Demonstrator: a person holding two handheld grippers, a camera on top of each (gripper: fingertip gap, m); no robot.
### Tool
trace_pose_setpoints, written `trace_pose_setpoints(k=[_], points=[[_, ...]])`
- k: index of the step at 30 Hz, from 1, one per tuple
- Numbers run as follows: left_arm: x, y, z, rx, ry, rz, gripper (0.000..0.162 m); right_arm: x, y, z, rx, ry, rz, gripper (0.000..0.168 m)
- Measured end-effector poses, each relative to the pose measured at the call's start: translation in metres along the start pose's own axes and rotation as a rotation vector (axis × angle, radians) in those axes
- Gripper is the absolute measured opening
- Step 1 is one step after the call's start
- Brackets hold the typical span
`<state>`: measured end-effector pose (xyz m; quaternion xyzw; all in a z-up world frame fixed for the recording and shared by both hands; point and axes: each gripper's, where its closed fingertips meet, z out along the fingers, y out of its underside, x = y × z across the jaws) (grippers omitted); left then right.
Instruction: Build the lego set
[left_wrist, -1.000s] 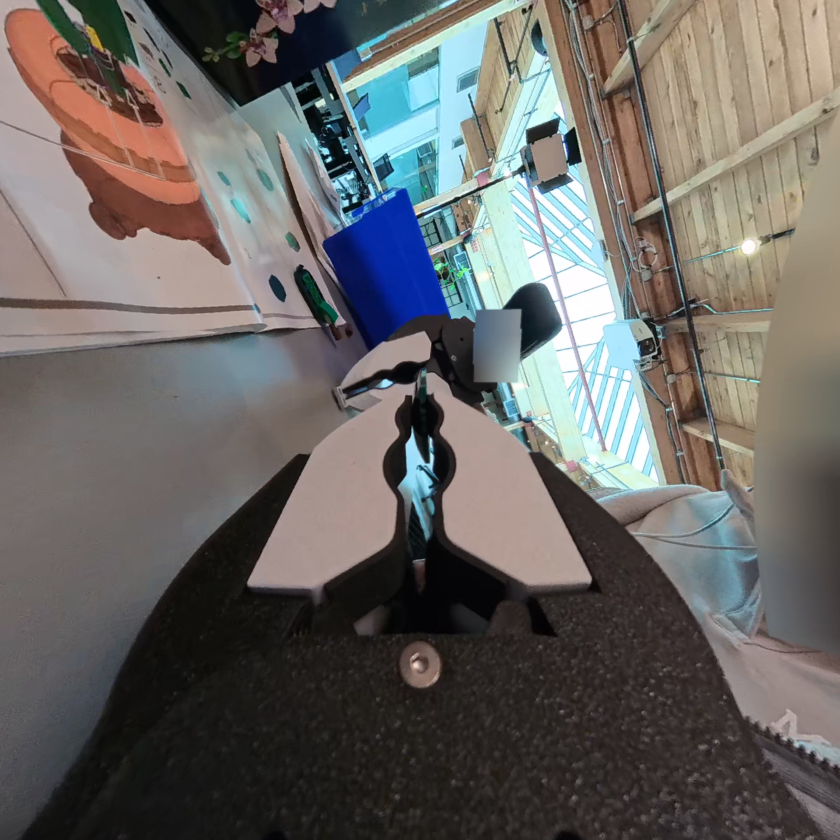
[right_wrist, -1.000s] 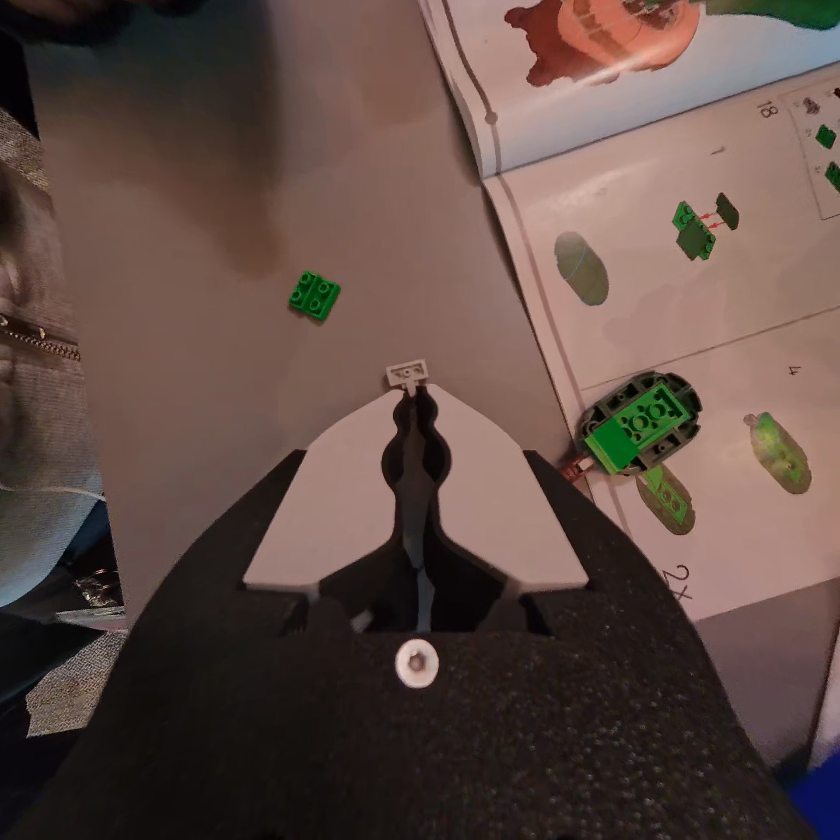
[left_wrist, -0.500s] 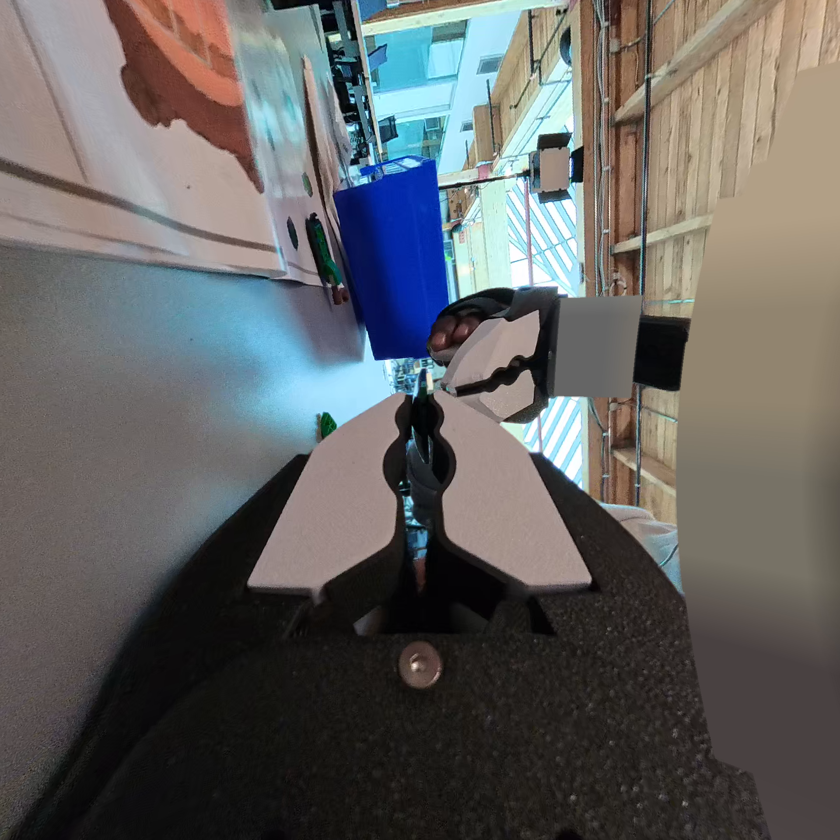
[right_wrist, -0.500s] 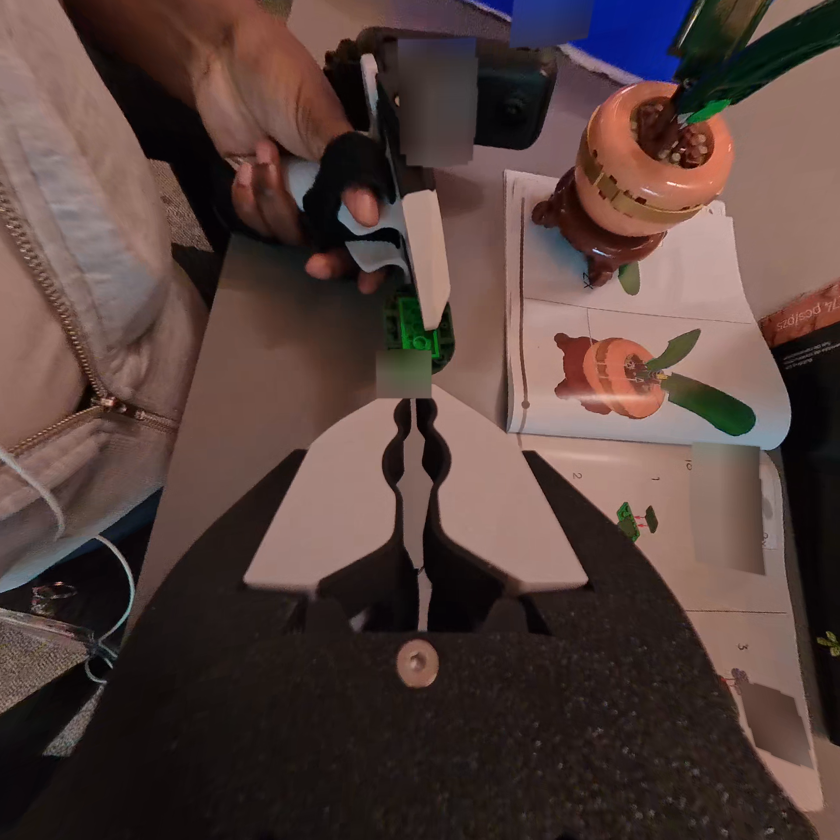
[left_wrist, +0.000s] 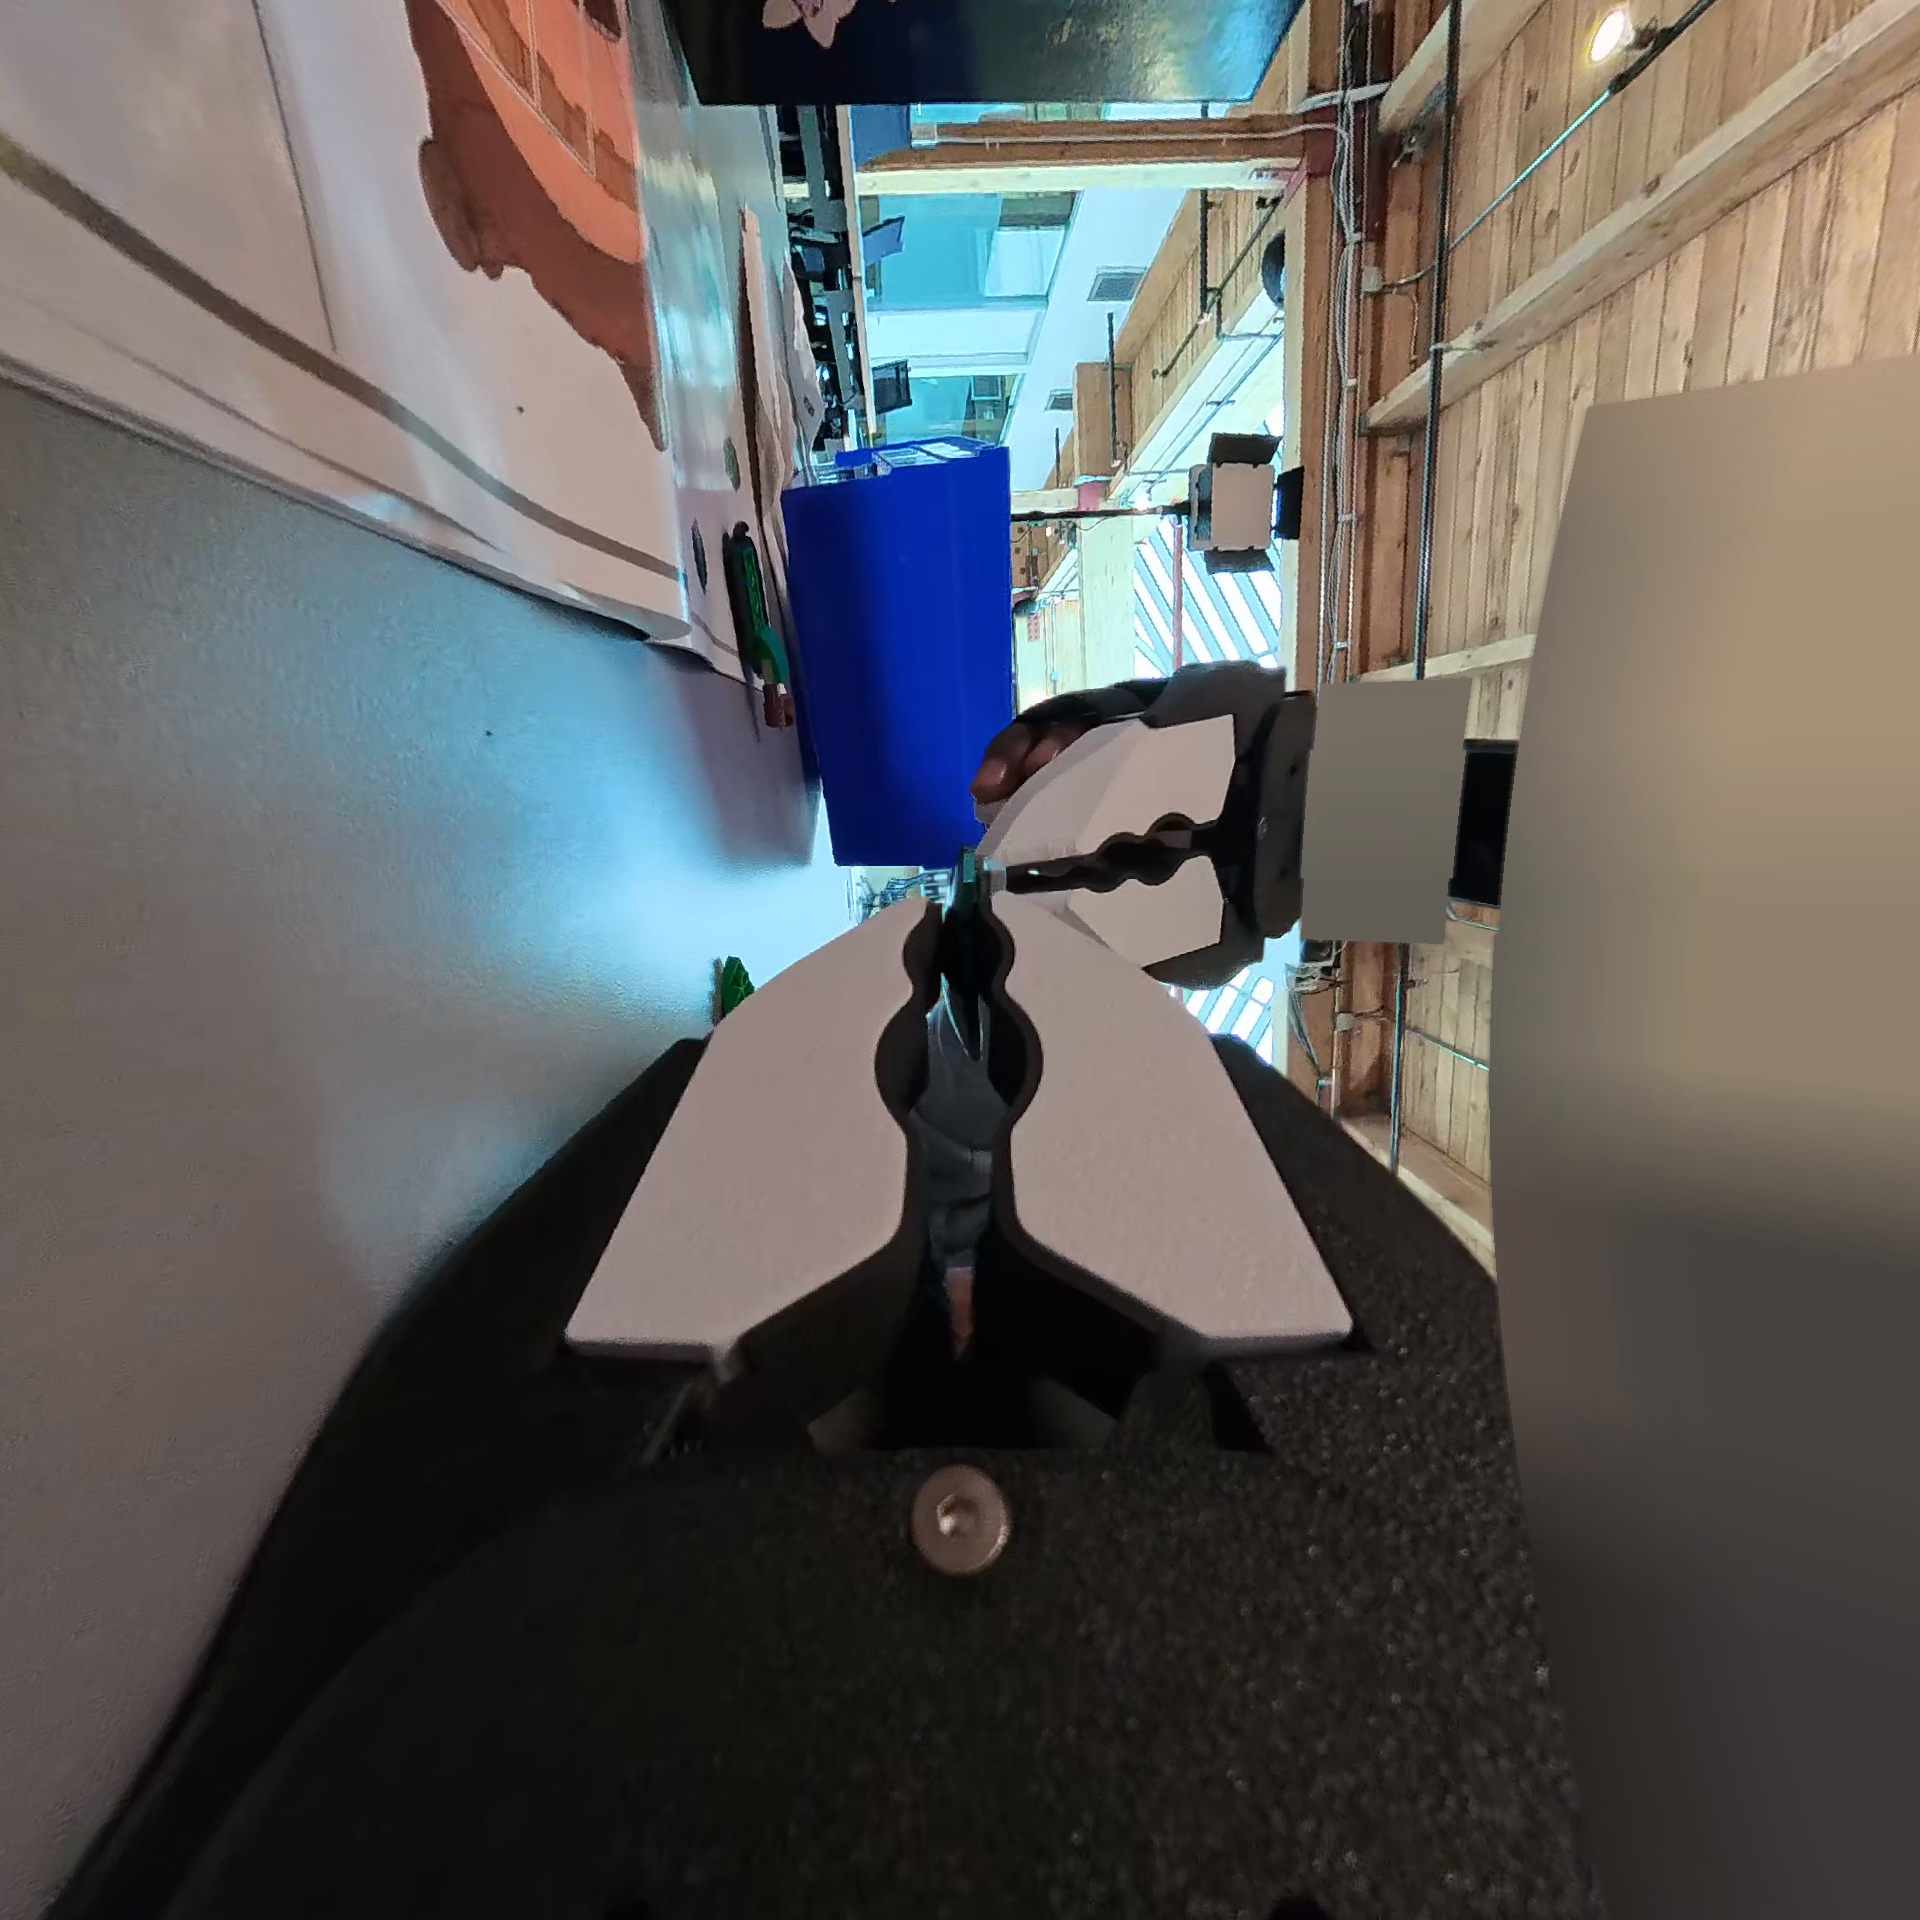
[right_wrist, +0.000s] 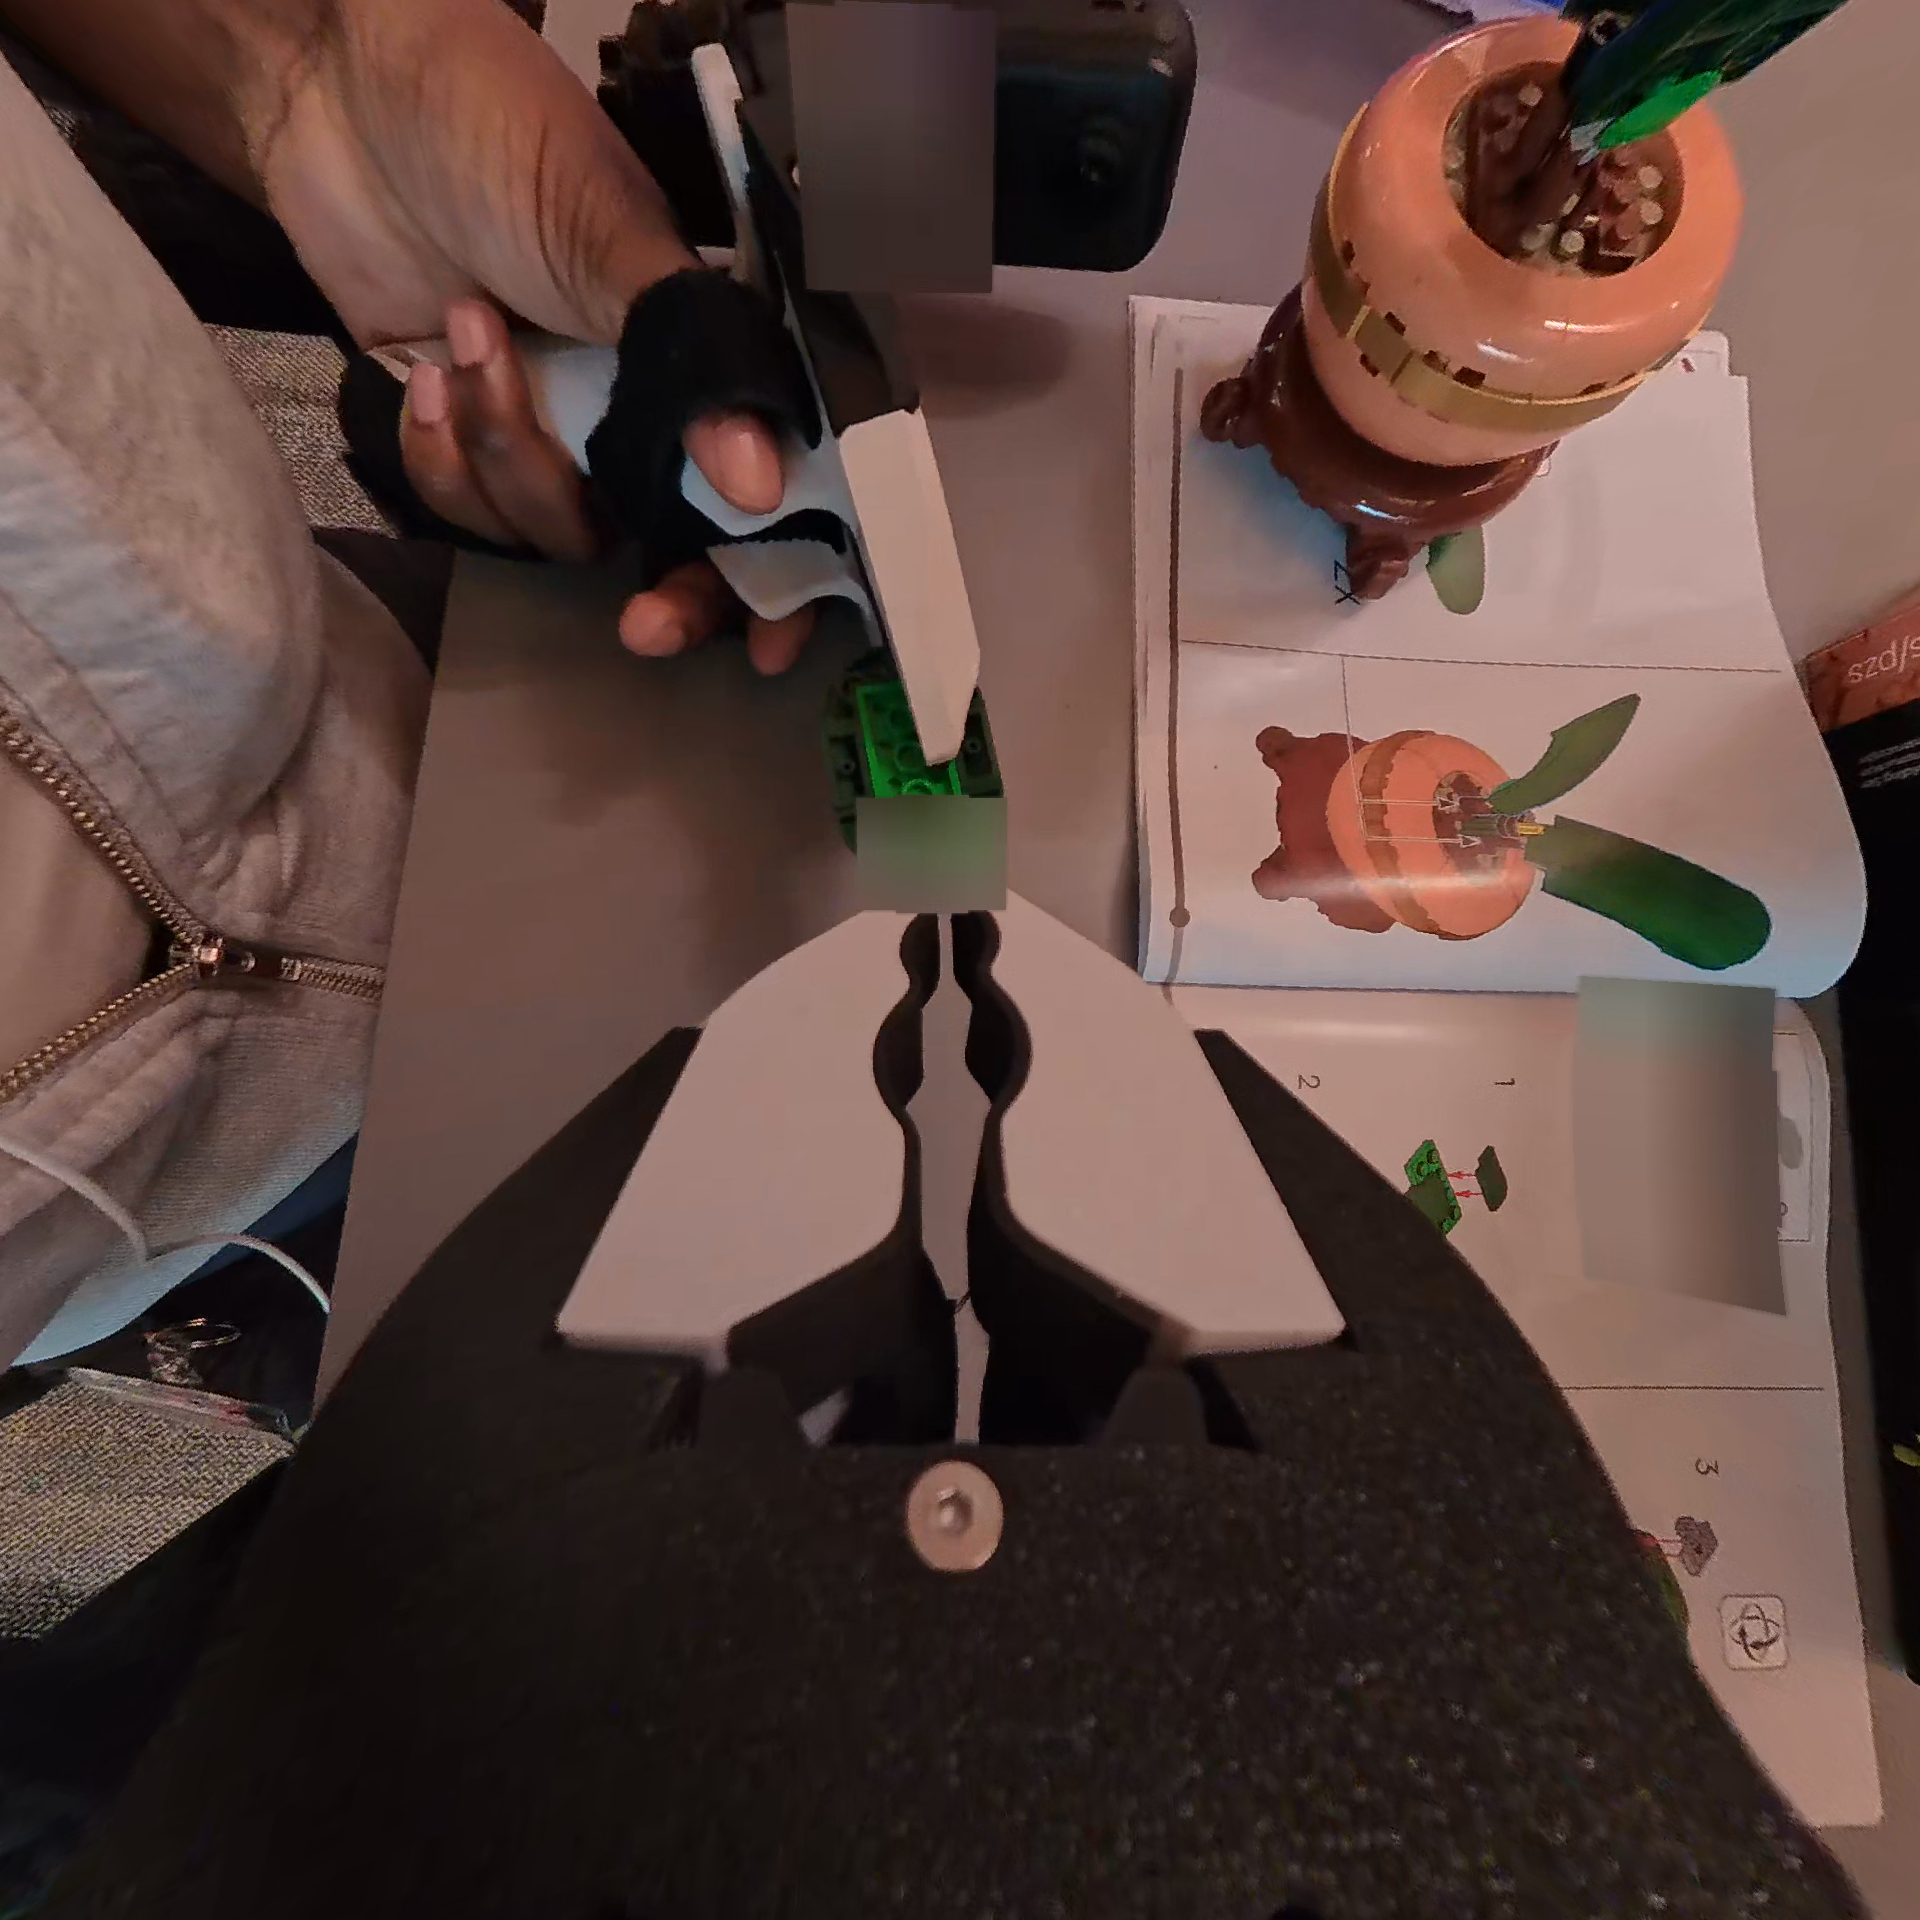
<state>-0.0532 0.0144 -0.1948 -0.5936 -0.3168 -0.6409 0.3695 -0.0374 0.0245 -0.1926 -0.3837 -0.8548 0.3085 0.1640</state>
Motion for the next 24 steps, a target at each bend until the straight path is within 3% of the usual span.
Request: trace_pose_setpoints(k=[24], points=[[0.0082,0.0006,-0.0001,-0.002,0.068,-0.039,0.005,-0.0015,-0.0059,-0.0043,-0.050,0.007,-0.083,0.003]])
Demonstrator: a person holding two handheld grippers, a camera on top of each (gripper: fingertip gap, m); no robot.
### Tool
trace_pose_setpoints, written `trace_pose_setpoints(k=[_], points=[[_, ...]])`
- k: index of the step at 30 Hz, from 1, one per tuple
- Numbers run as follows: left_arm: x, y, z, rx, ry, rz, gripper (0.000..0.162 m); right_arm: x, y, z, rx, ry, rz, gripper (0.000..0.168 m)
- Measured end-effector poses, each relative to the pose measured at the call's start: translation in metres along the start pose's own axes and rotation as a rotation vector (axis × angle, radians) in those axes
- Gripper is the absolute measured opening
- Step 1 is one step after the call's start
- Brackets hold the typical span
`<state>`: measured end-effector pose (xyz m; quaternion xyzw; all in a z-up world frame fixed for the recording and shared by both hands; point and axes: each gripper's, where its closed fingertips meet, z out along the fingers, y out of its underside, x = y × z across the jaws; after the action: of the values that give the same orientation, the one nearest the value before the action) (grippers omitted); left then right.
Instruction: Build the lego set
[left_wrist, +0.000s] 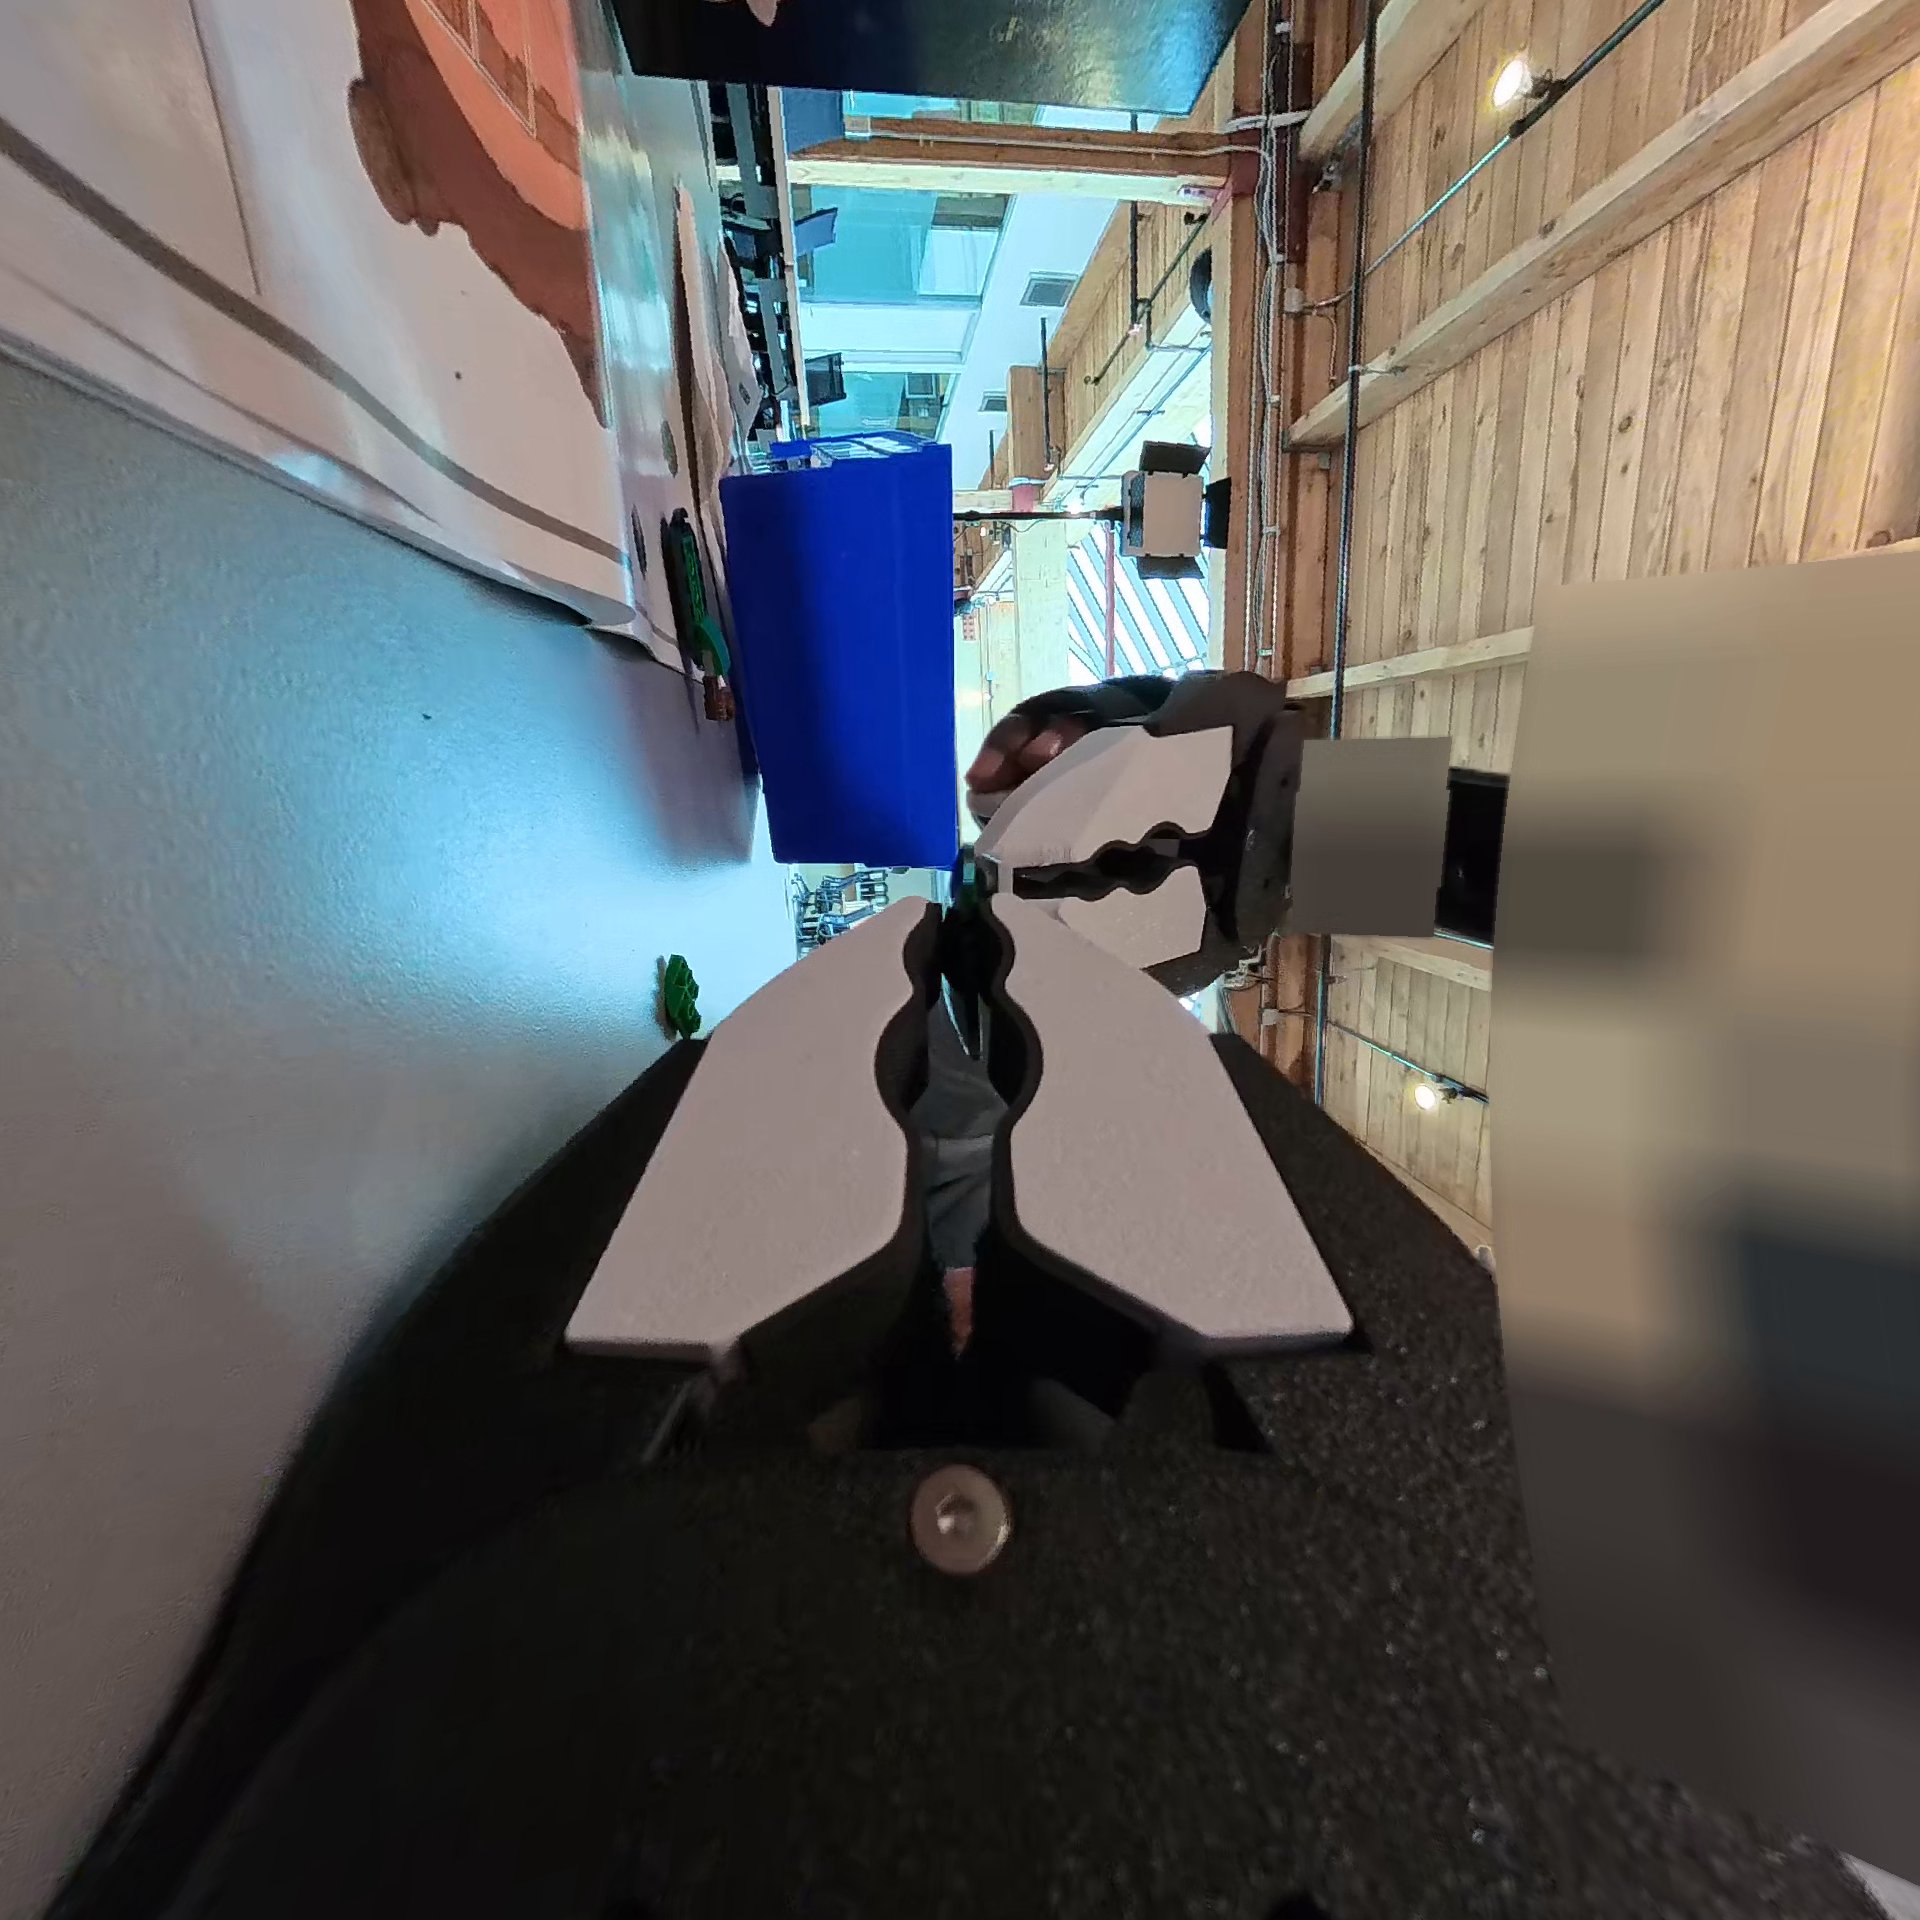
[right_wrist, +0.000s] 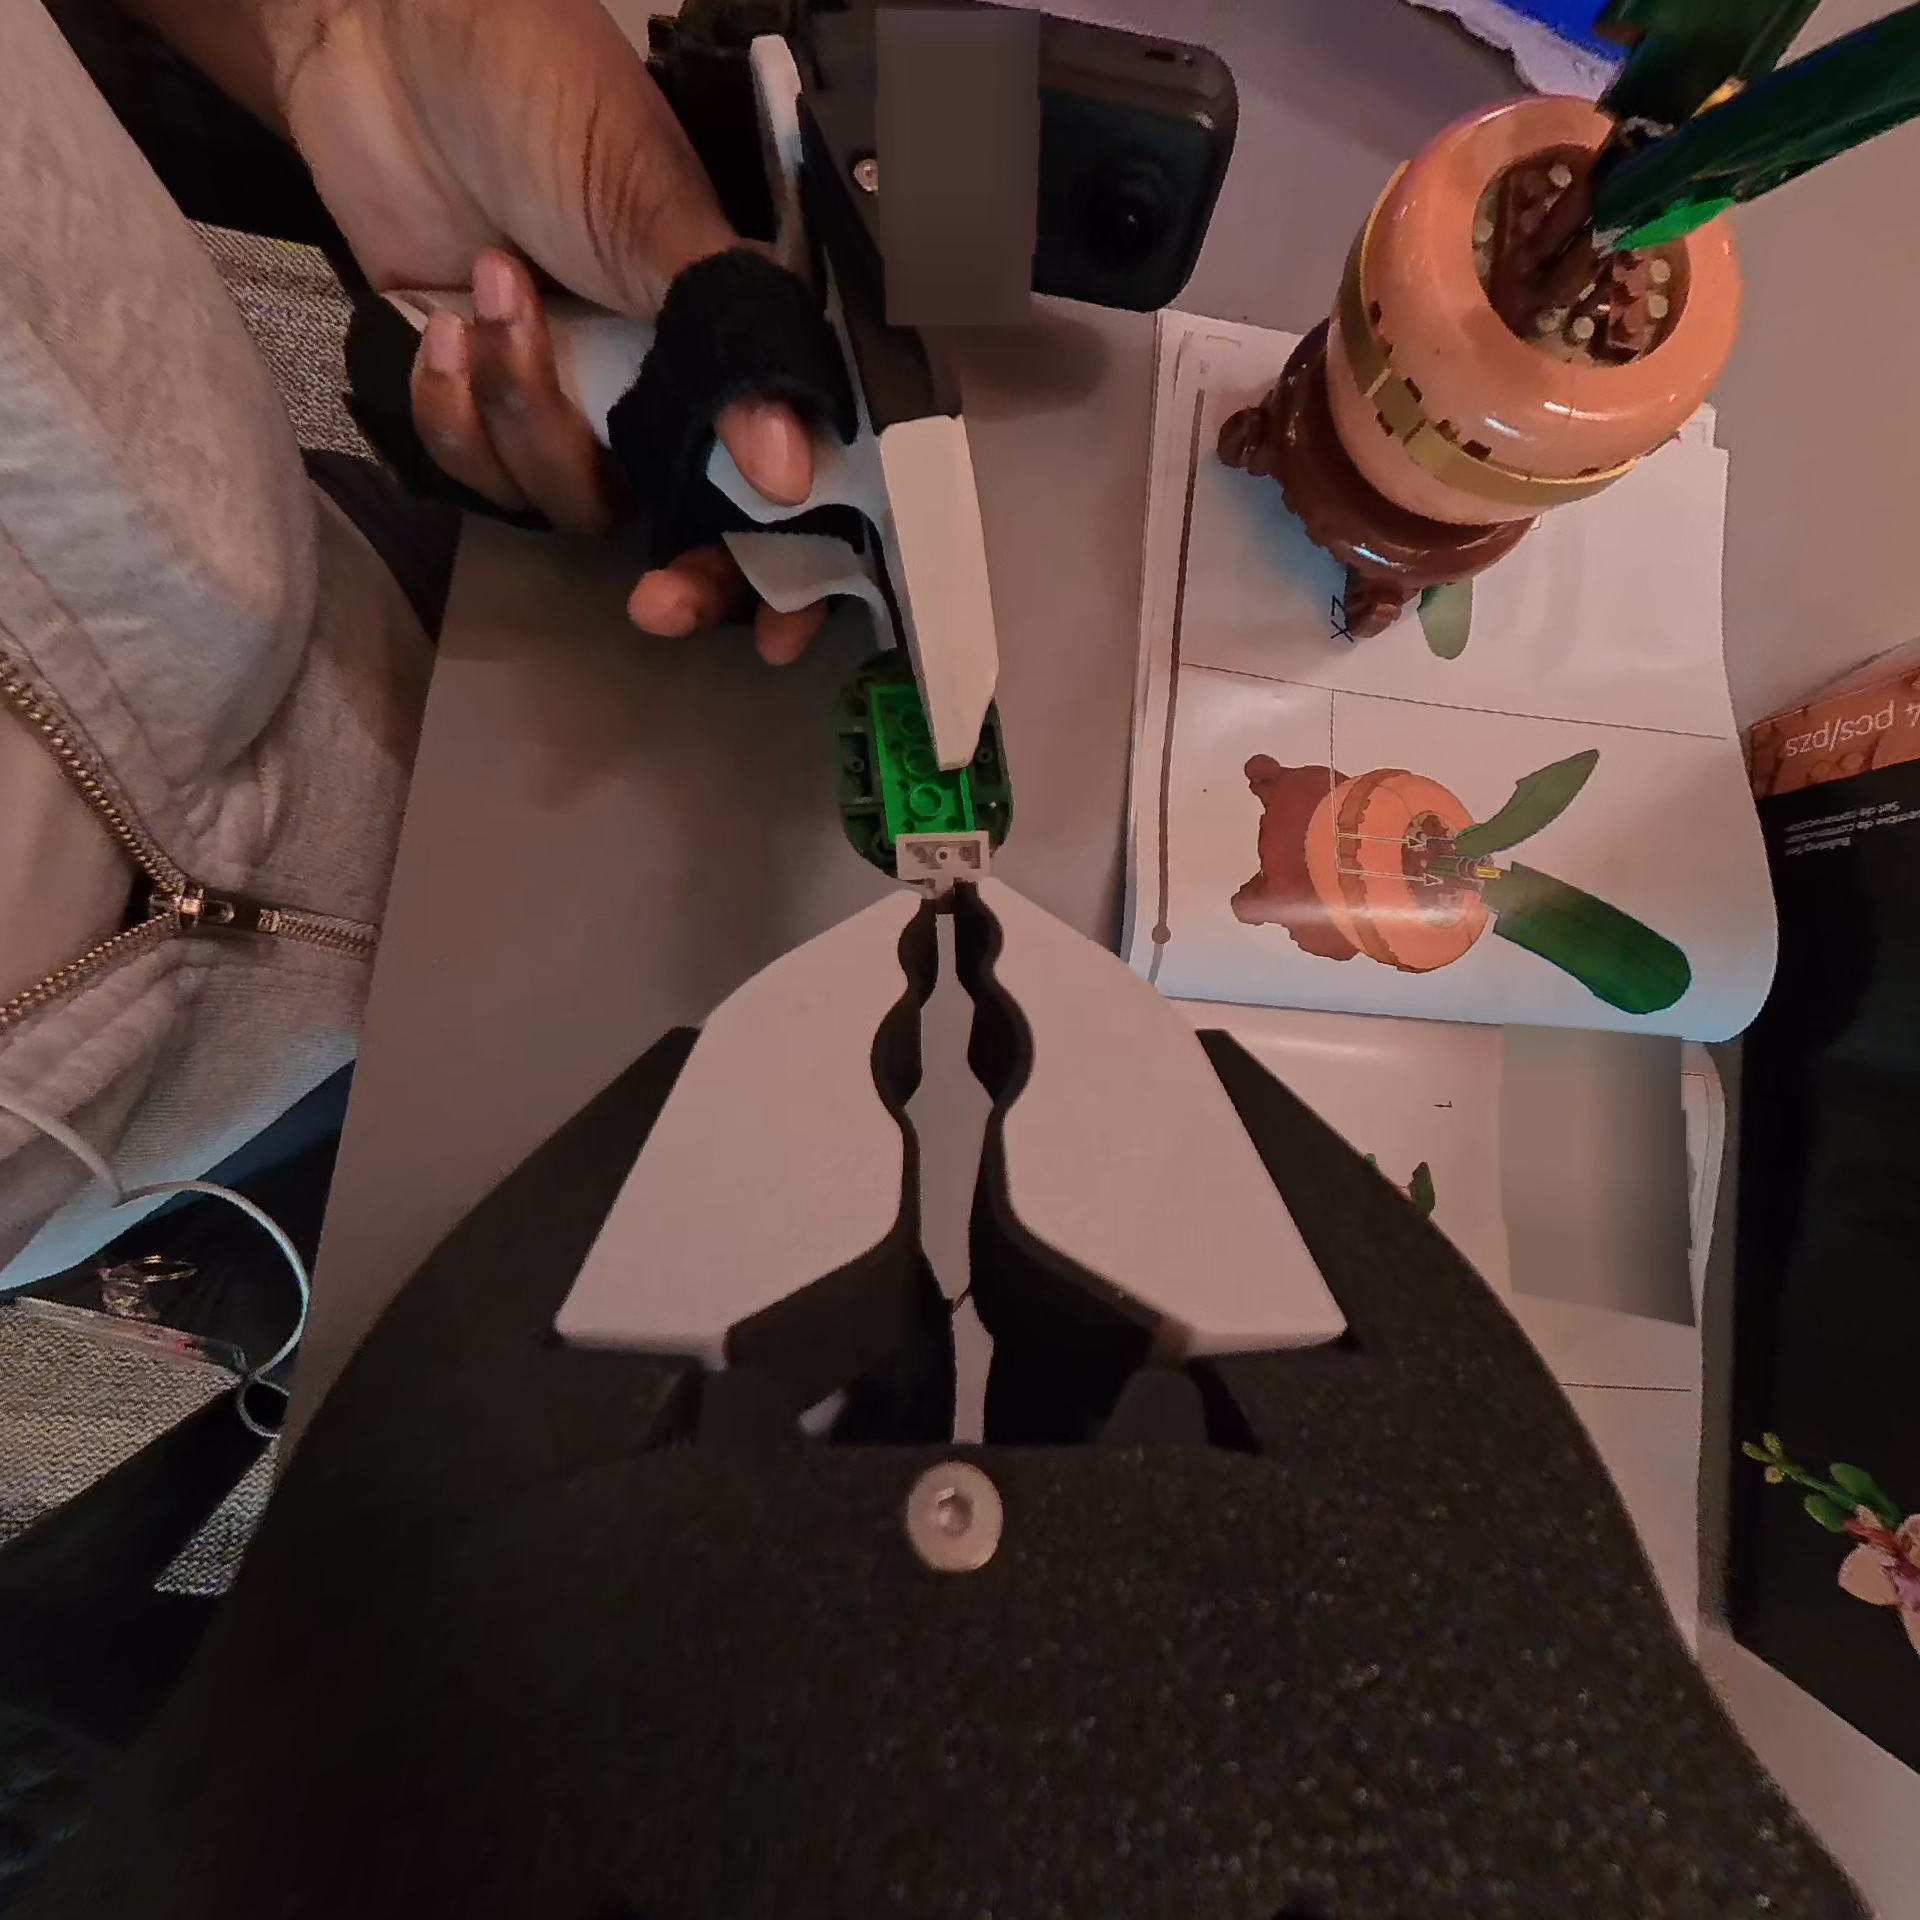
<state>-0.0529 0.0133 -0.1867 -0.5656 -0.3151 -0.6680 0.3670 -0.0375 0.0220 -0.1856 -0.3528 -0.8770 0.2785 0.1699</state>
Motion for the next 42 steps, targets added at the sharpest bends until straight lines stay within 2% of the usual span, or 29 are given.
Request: trace_pose_setpoints(k=[19,42], points=[[0.006,0.001,0.000,-0.009,0.056,-0.026,0.005,0.000,-0.005,-0.005,-0.032,-0.016,-0.092,0.004],[0.011,-0.001,0.000,0.001,0.103,-0.047,0.005,0.002,-0.011,-0.008,-0.029,0.009,-0.106,0.005]])
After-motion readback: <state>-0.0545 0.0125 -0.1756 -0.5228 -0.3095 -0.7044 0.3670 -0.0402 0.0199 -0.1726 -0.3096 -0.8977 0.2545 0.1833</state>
